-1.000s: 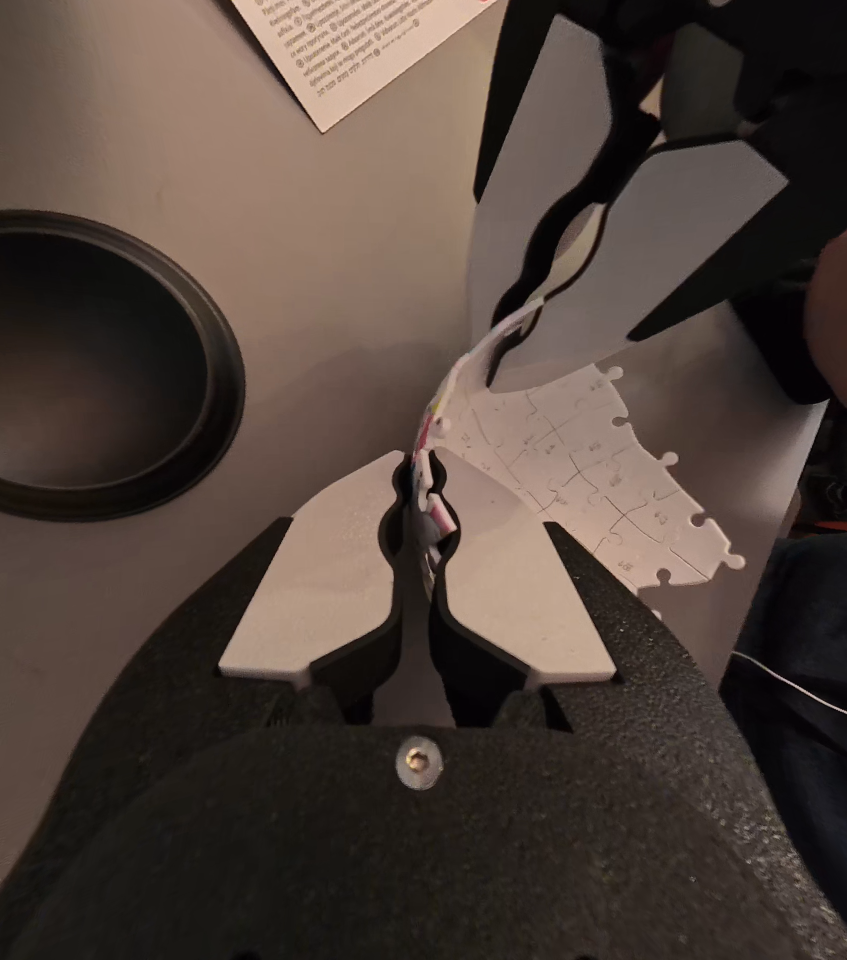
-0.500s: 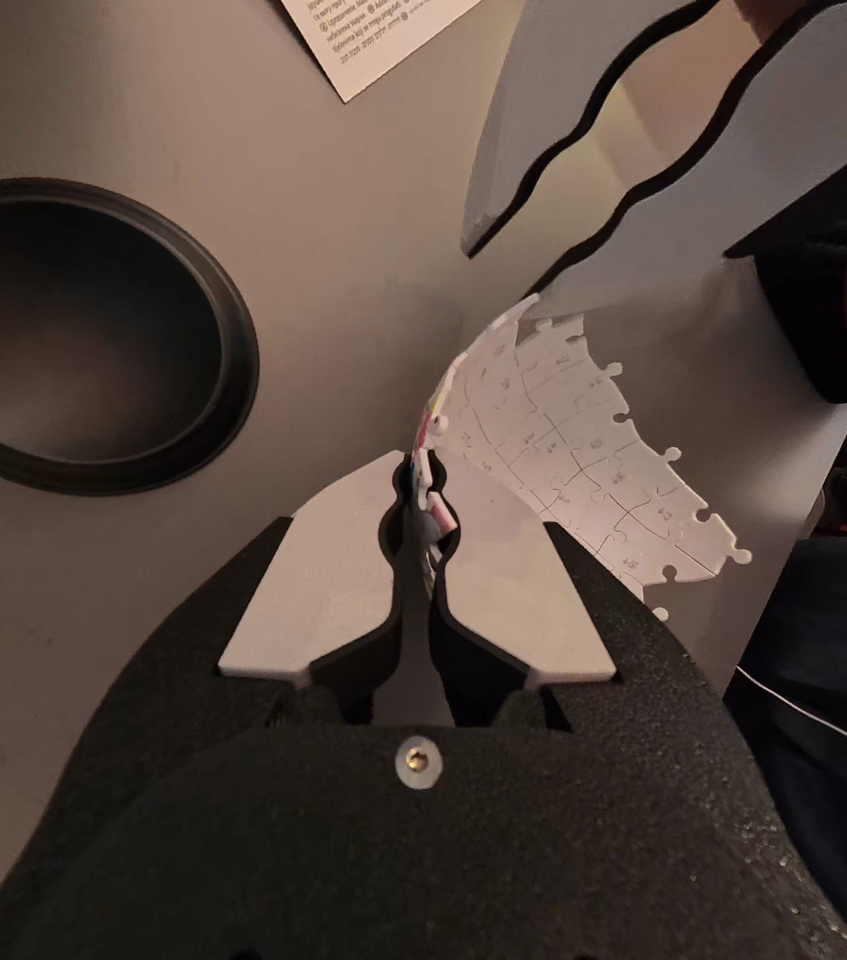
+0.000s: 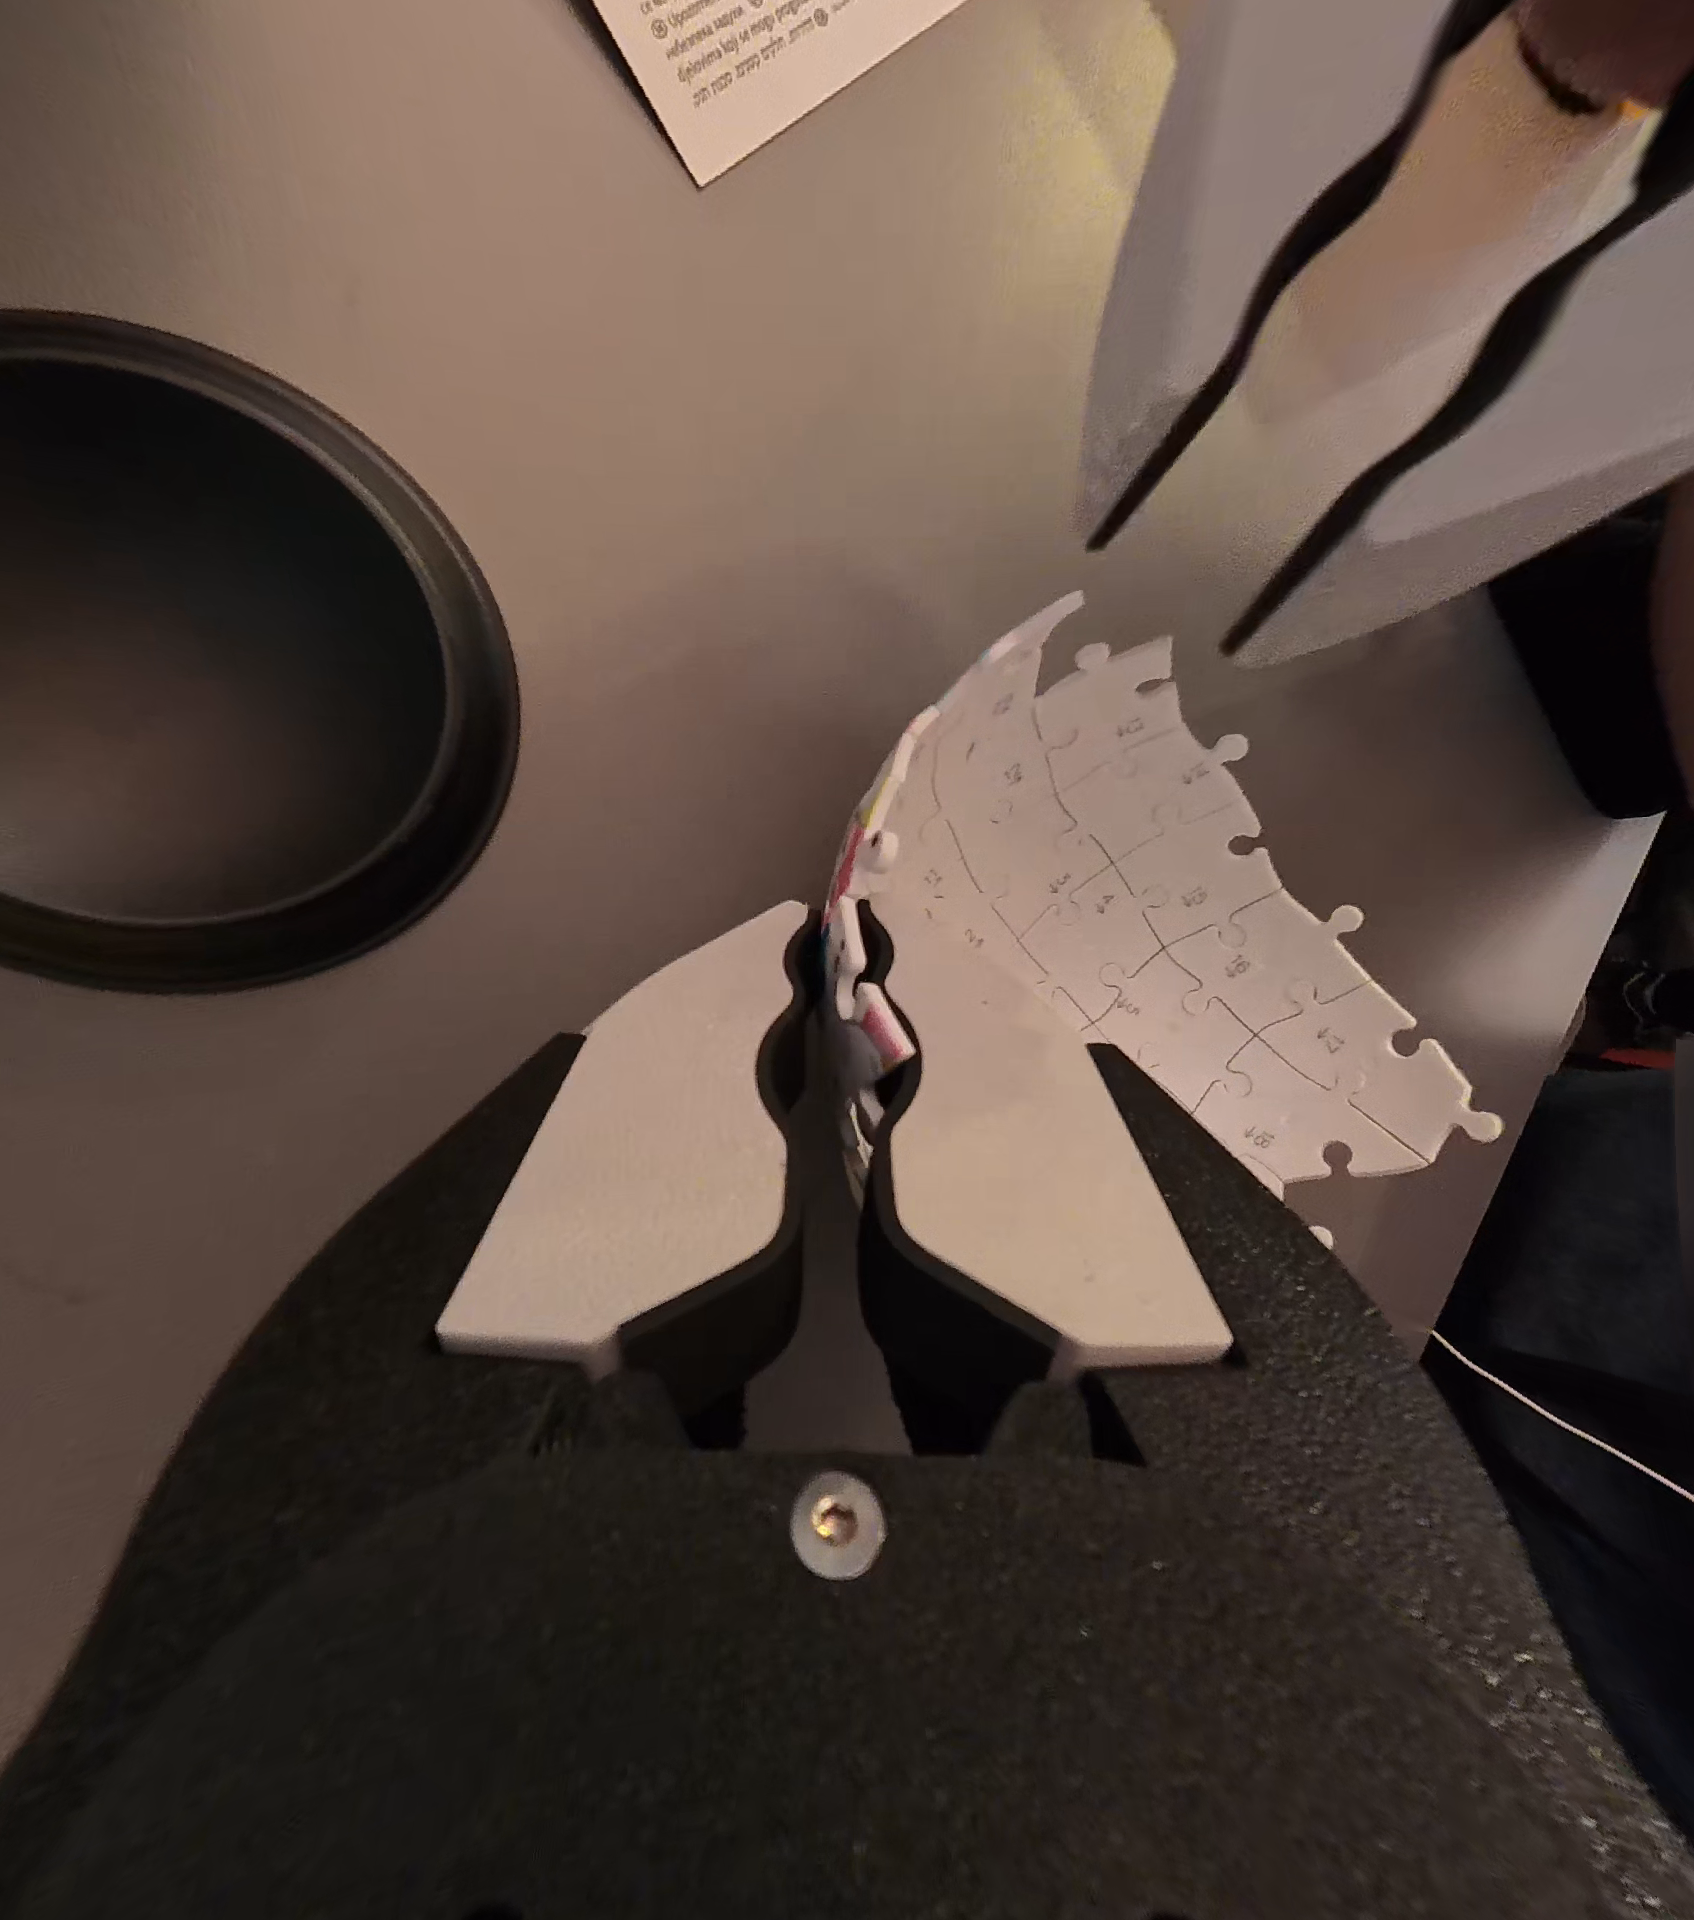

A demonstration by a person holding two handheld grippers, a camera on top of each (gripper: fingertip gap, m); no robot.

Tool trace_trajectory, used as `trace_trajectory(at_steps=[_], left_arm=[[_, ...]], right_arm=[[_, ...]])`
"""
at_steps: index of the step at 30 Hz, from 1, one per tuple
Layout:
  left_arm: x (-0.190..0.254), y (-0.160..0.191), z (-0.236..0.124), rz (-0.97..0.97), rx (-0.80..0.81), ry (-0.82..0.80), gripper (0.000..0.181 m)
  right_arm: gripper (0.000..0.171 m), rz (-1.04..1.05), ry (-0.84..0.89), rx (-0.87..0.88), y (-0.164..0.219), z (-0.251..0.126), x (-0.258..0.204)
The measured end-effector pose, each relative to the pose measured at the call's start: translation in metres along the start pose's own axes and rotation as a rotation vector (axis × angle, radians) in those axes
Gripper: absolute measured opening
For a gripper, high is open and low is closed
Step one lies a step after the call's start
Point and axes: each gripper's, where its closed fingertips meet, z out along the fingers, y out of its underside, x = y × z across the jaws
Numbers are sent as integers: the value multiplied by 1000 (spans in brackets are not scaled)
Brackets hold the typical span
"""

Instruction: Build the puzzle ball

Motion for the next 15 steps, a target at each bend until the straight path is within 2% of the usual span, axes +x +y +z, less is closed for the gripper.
trace_trajectory(at_steps=[3, 6, 10, 15], left_arm=[[0, 0, 0, -1, -3, 1, 4], [0, 0, 1, -5, -4, 5, 4], [1, 0, 2, -7, -5, 10, 4], [3, 0, 2, 1, -9, 6, 4]], right_arm=[[30, 43, 57, -83, 12, 12, 12], [30, 80, 87, -136, 14, 20, 9], [22, 107, 157, -227, 23, 28, 9], [14, 155, 162, -277, 32, 36, 10]])
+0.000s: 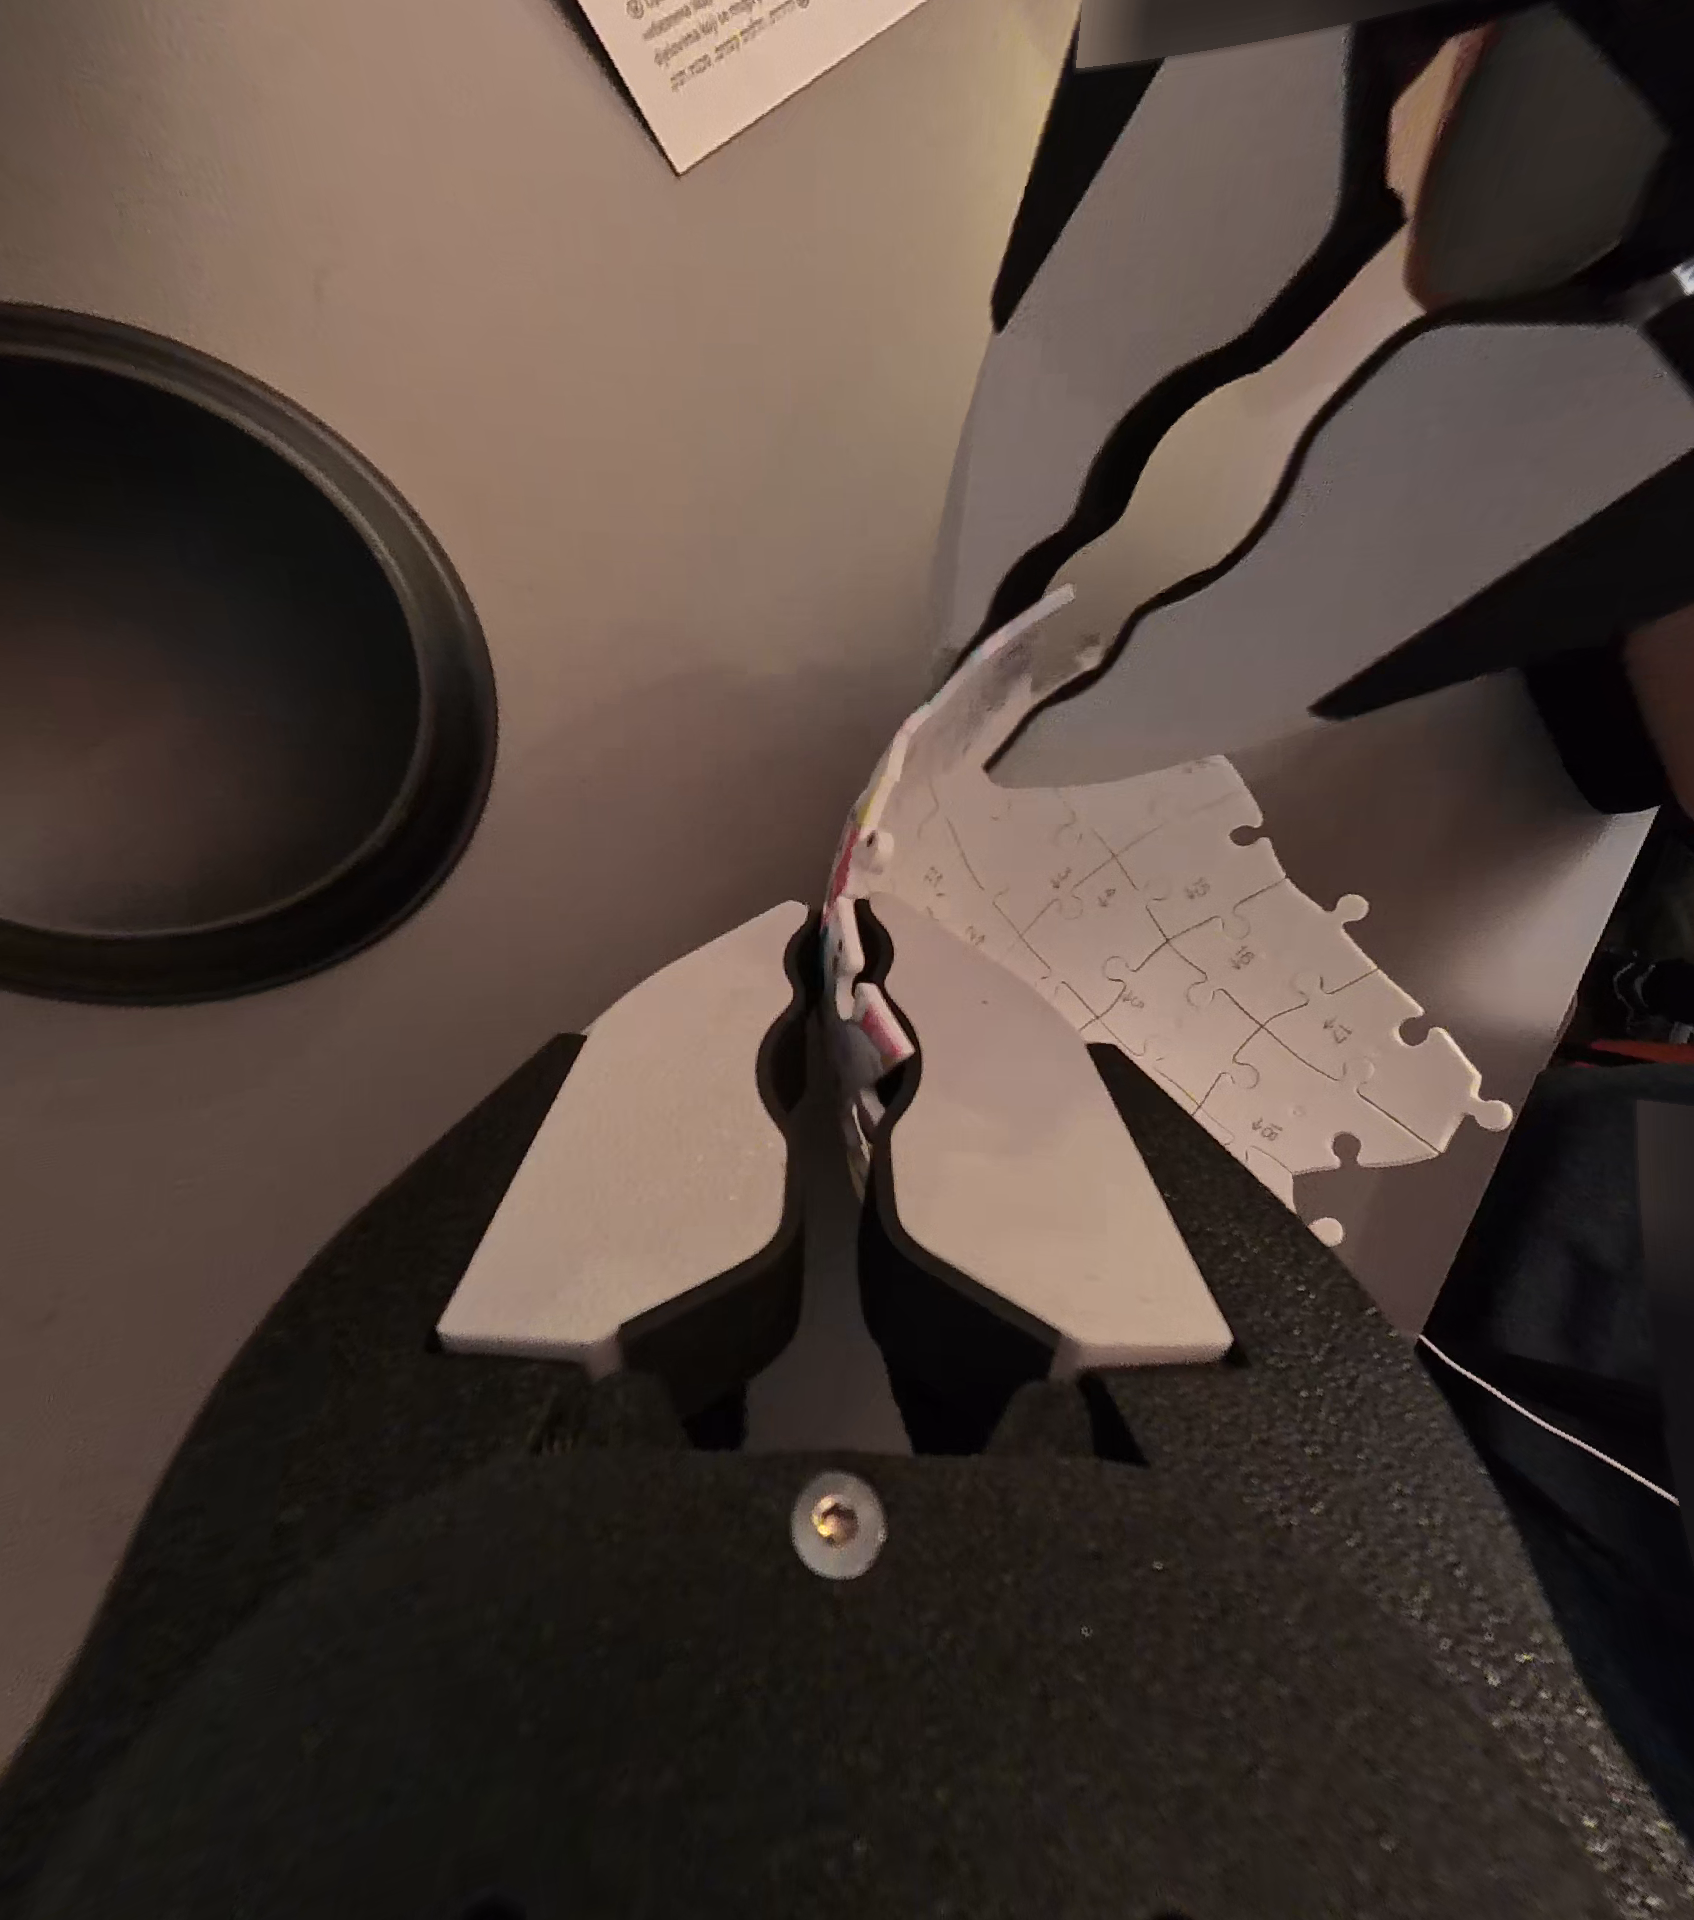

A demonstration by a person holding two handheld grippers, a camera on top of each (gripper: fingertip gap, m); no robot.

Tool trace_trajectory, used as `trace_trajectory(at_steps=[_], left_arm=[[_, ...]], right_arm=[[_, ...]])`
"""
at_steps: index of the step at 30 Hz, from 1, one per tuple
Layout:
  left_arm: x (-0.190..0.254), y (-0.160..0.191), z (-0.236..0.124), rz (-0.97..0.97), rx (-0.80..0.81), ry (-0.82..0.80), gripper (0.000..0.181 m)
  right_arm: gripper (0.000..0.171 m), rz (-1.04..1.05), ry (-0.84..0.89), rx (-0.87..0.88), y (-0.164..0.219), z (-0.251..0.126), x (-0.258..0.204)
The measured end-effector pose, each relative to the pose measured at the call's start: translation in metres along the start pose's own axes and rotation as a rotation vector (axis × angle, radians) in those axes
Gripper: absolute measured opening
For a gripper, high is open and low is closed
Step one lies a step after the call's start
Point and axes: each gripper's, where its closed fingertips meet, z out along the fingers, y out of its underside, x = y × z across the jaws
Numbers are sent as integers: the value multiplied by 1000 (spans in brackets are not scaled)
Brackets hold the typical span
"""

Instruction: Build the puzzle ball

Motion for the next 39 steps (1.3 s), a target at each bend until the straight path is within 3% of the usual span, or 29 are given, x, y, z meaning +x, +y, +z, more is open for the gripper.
trace_trajectory(at_steps=[19, 25, 39], left_arm=[[3, 0, 3, 29, -7, -18, 4], [2, 0, 2, 20, -5, -10, 4], [4, 1, 4, 23, -16, -2, 4]], right_arm=[[4, 47, -51, -29, 6, 2, 0], [8, -4, -19, 63, -6, -15, 2], [6, -20, 17, -46, 6, 2, 1]])
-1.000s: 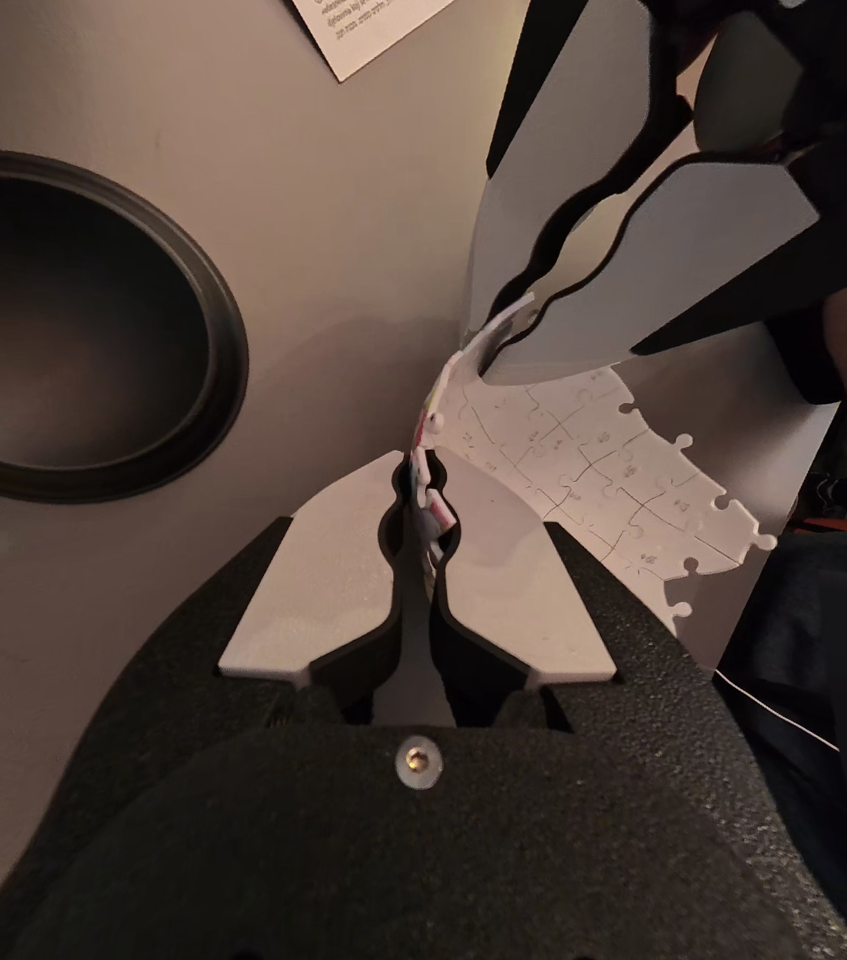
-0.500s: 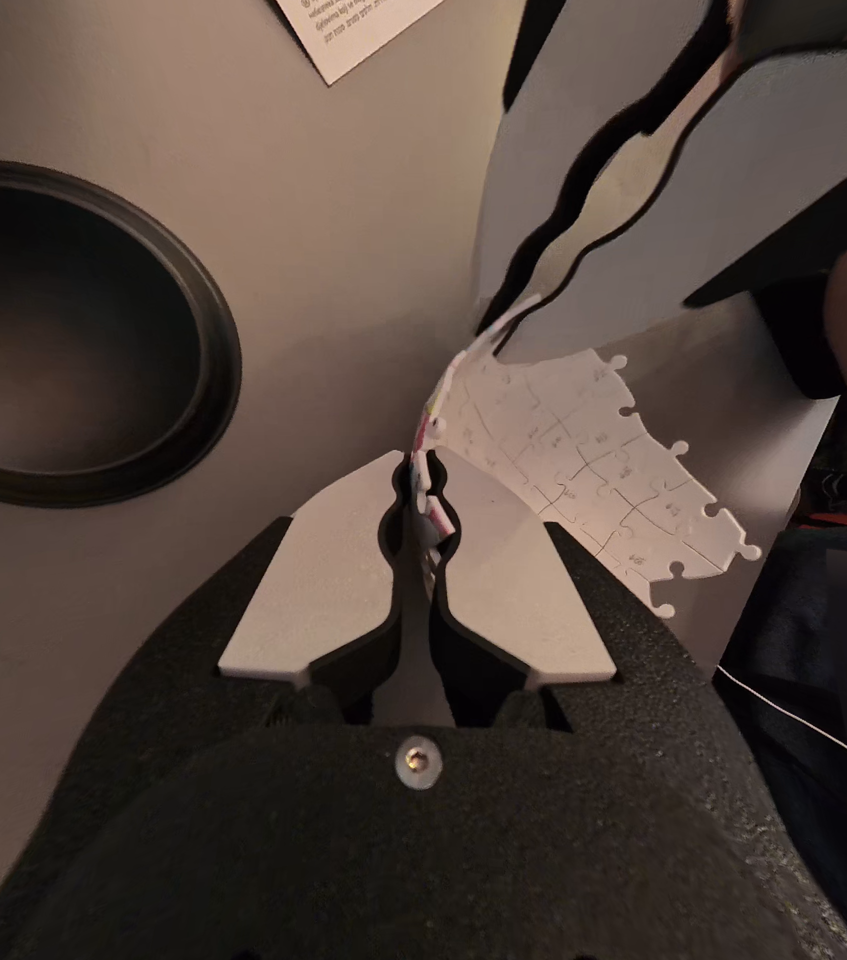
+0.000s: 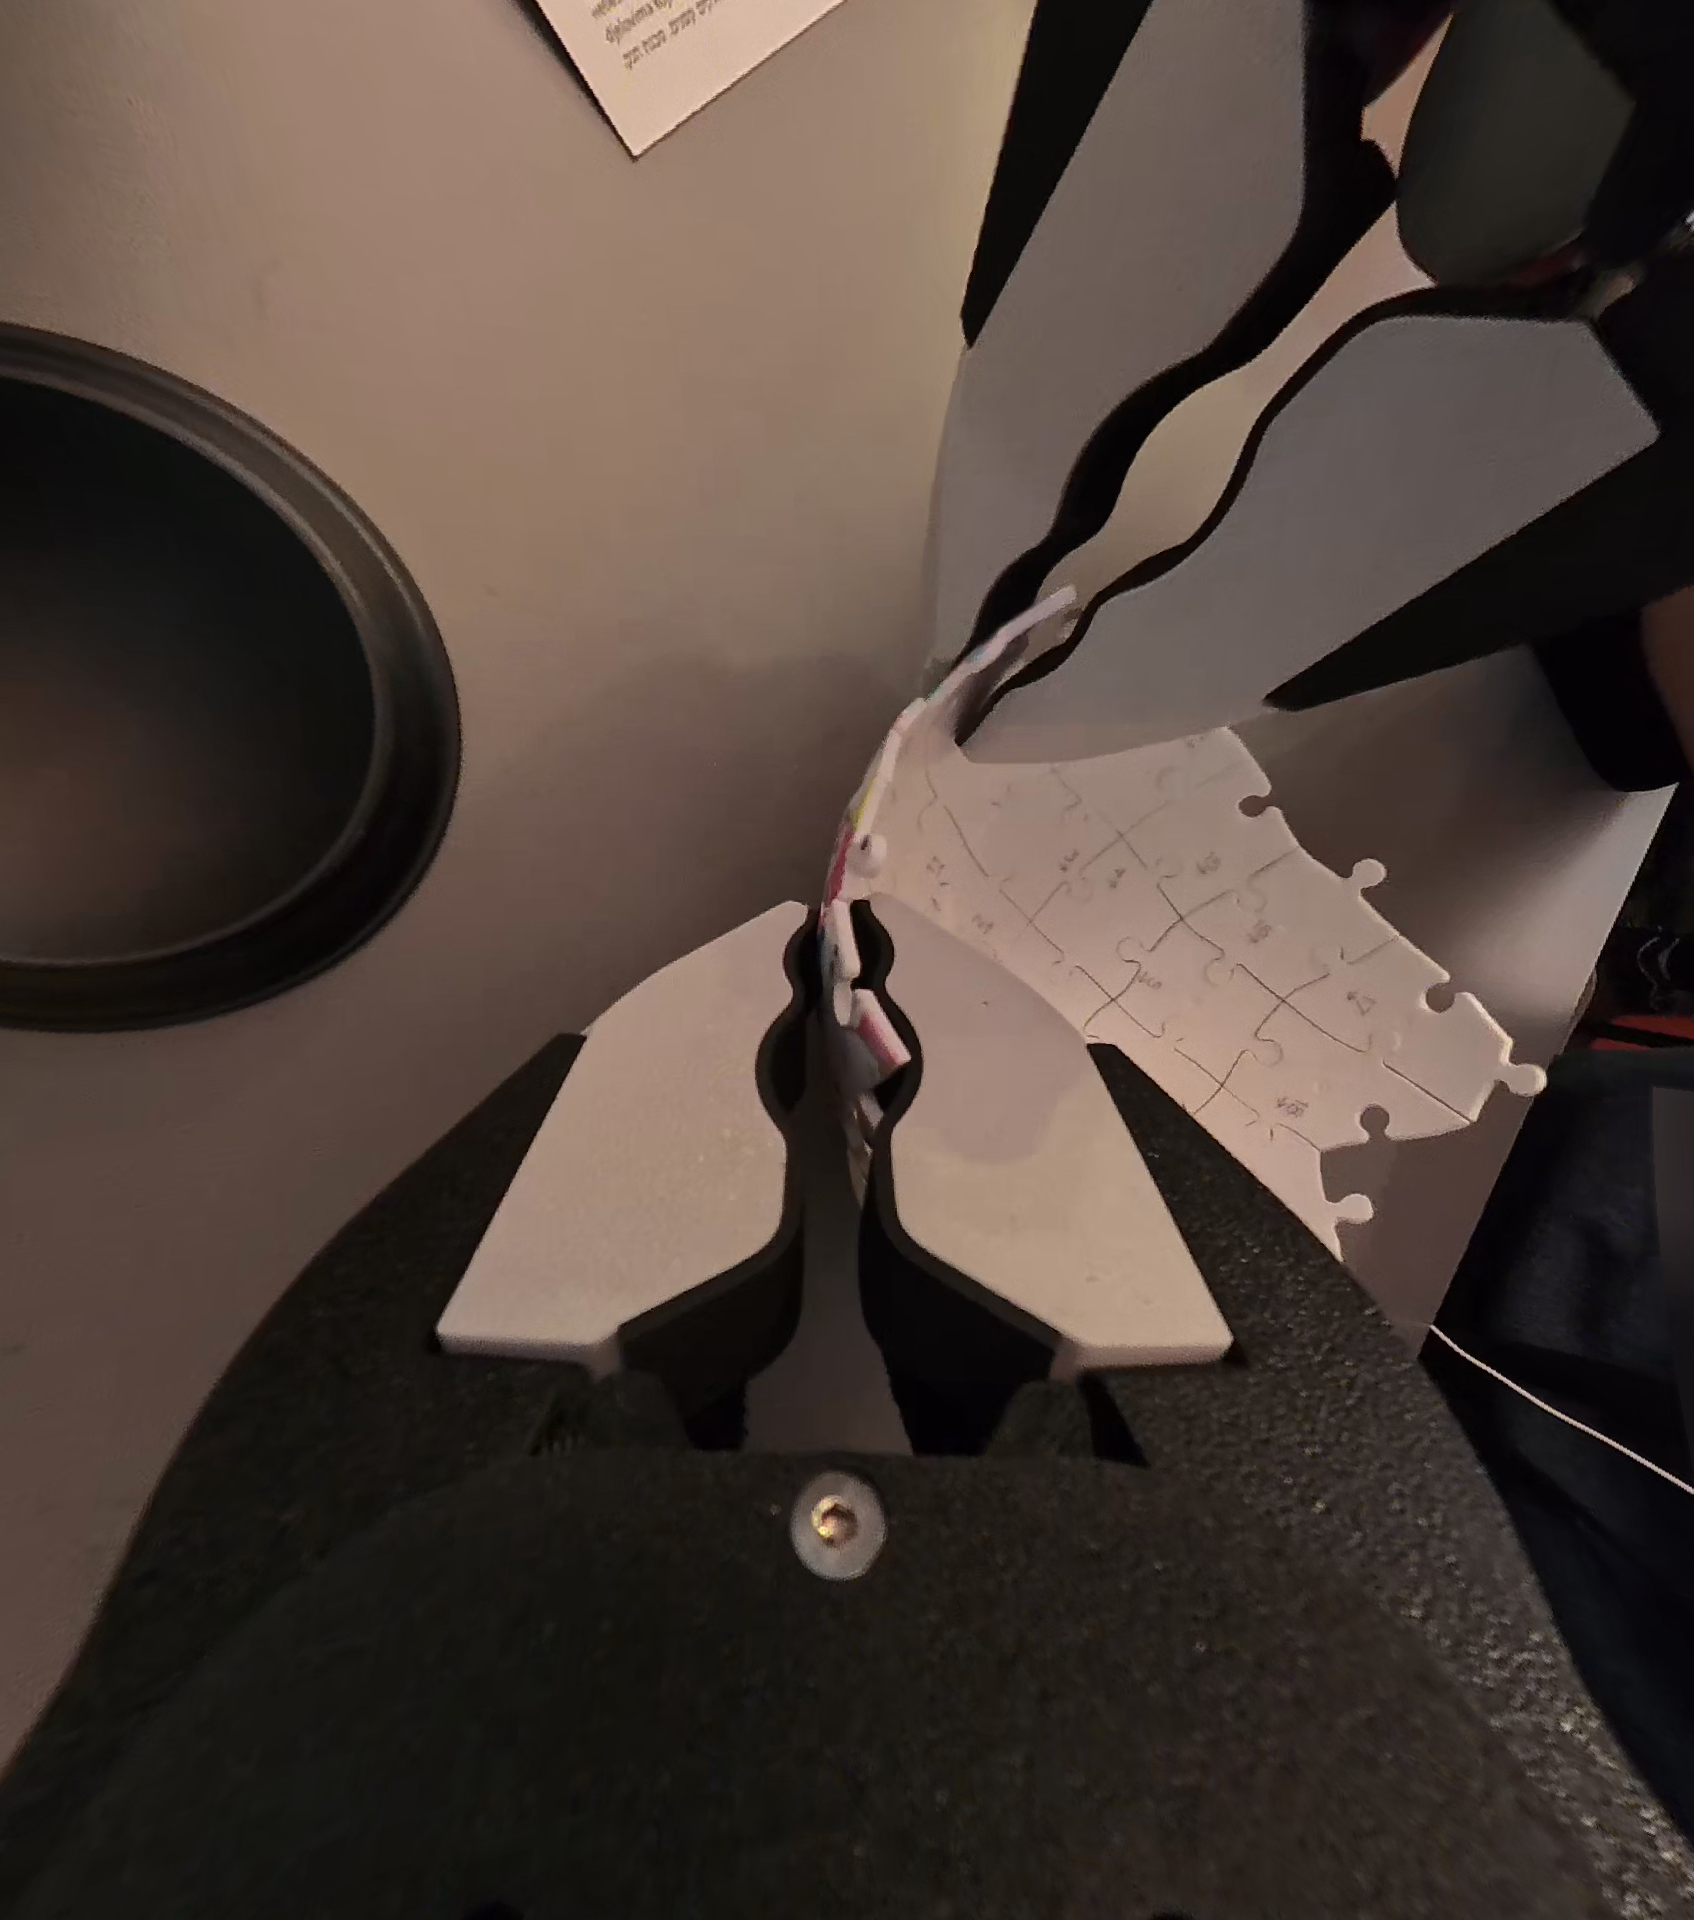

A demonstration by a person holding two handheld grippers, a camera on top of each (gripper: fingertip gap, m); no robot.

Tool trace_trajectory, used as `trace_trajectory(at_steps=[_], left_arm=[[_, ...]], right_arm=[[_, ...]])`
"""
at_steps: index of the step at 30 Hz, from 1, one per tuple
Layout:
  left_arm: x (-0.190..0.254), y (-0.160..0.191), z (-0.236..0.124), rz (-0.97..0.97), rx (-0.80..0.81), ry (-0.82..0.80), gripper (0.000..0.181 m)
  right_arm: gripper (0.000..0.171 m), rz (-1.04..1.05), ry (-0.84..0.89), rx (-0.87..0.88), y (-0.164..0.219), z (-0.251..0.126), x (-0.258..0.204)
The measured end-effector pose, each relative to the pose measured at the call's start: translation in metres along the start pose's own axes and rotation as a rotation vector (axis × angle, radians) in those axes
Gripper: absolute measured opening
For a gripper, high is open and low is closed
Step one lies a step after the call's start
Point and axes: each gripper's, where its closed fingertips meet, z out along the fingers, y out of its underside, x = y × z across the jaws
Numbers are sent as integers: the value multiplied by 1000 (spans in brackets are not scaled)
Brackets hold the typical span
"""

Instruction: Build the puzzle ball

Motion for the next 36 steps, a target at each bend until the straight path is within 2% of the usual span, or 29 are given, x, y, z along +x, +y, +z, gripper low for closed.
trace_trajectory(at_steps=[8, 10, 13, 17, 32, 36], left_arm=[[1, -1, 0, 3, 4, 8, 4], [2, 1, 1, -3, -4, 18, 5], [2, 1, 2, -6, -5, 24, 5], [3, 1, 2, 2, -7, 18, 4], [5, 0, 2, 17, -3, 2, 4], [6, -1, 2, 14, -2, 11, 4]], right_arm=[[7, -16, -29, 10, 0, -3, -2], [19, -17, -25, 61, -7, -9, -1], [10, -32, -10, 102, -11, -18, 1], [4, -60, 5, 81, -12, -12, 0], [4, -25, -34, 93, -10, -10, -1], [16, 11, -90, 146, -16, -16, -3]])
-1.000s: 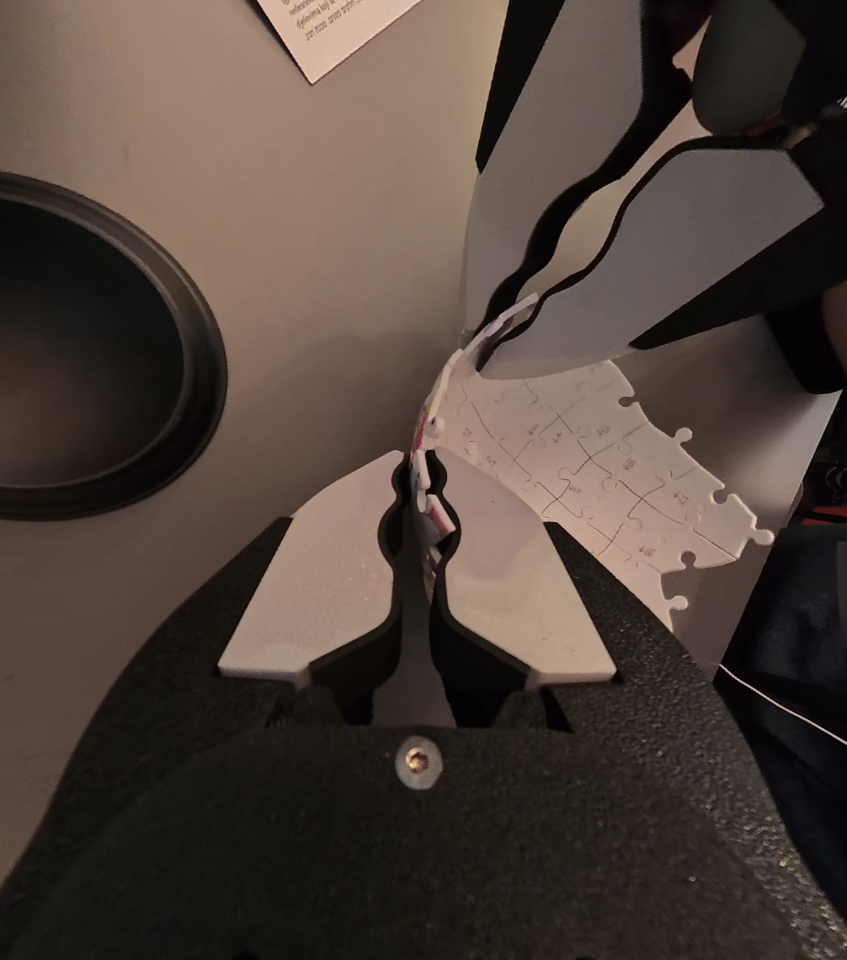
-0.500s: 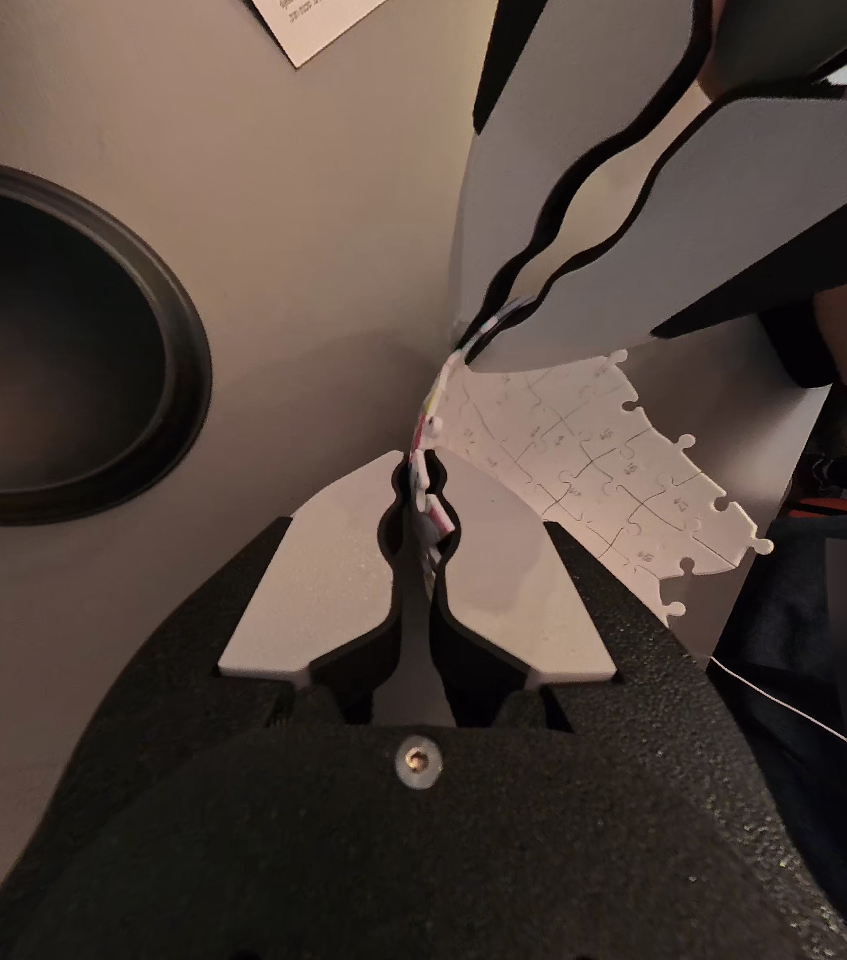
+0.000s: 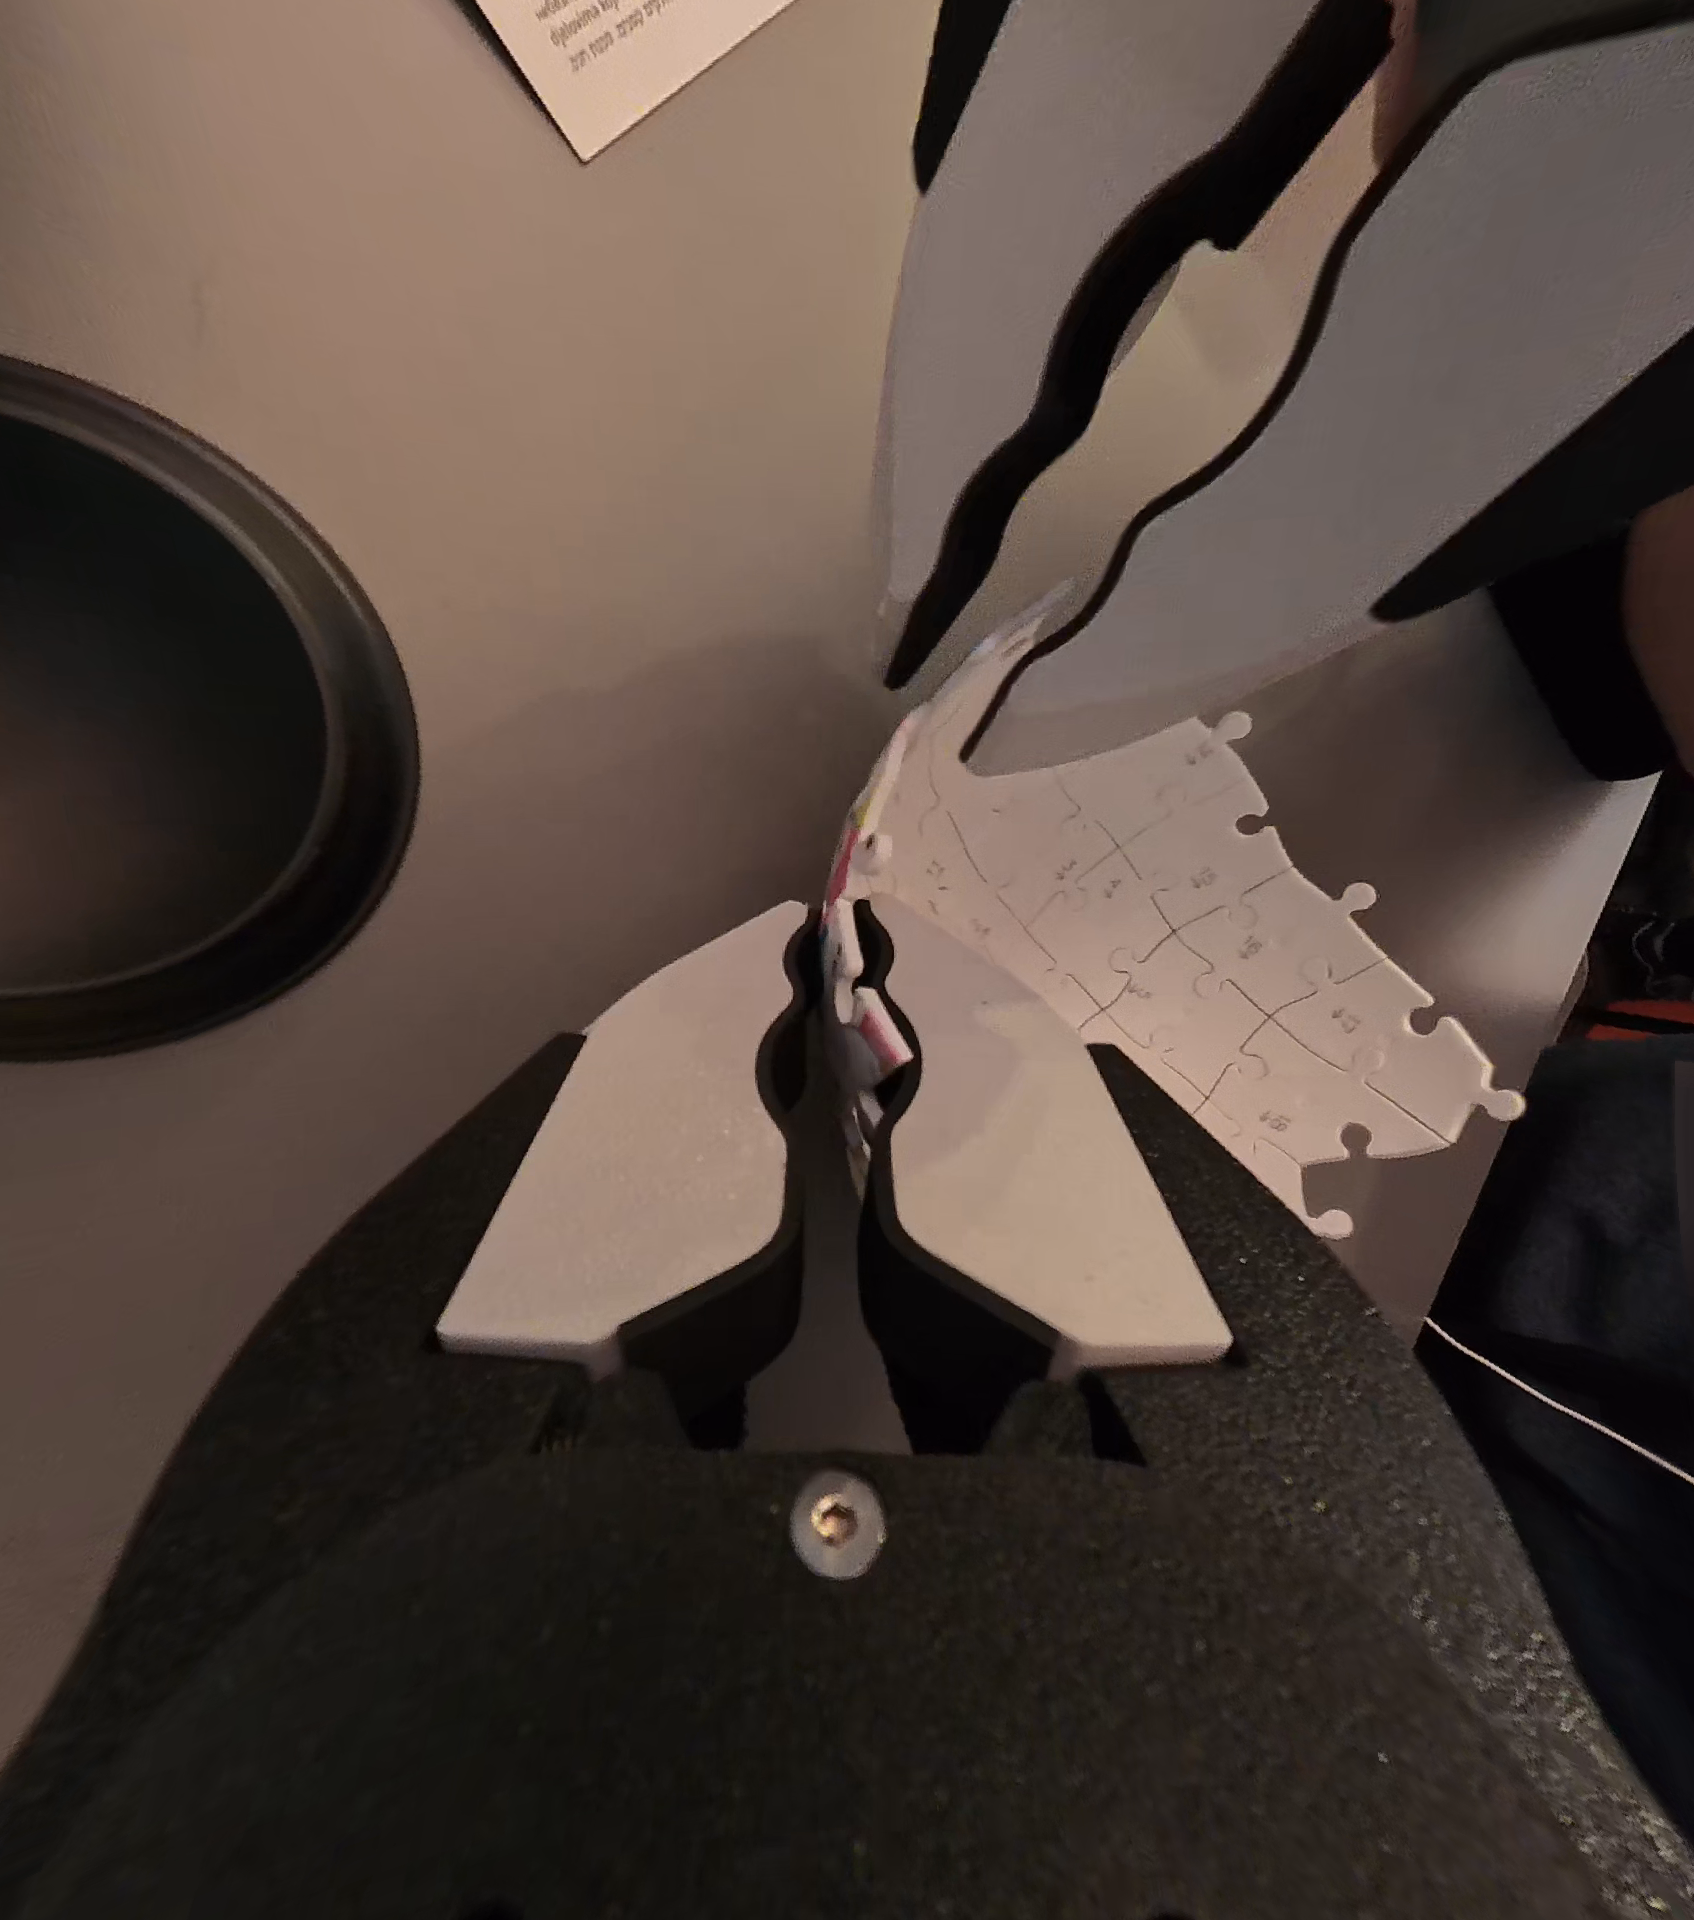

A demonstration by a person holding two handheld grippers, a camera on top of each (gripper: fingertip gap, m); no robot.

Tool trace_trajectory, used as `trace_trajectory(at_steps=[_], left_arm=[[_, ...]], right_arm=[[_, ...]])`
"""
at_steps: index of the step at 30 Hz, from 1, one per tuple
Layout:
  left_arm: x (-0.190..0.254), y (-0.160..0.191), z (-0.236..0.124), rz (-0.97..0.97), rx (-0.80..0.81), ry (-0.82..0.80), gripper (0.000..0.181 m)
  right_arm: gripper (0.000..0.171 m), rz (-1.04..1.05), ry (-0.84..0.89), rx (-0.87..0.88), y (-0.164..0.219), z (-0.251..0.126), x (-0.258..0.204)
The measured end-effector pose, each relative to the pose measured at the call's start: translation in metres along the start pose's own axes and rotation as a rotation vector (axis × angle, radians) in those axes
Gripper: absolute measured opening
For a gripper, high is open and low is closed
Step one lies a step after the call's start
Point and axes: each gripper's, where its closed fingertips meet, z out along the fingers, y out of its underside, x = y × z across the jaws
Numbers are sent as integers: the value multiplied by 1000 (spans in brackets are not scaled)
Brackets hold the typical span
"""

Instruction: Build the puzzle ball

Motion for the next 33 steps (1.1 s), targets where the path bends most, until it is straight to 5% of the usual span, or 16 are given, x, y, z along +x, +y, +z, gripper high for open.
trace_trajectory(at_steps=[14, 17, 24, 33], left_arm=[[2, 1, 2, 0, -5, 10, 5], [2, 2, 2, -4, -12, 9, 5], [2, 3, 2, -29, -22, 29, 6], [3, 4, -1, -48, -26, 41, 16]], right_arm=[[5, 31, -10, -75, 12, 11, 0], [27, 17, 8, -31, 4, 3, 1], [29, 41, 23, 34, 4, -30, 9], [29, 107, -66, -76, 24, -15, 7]])
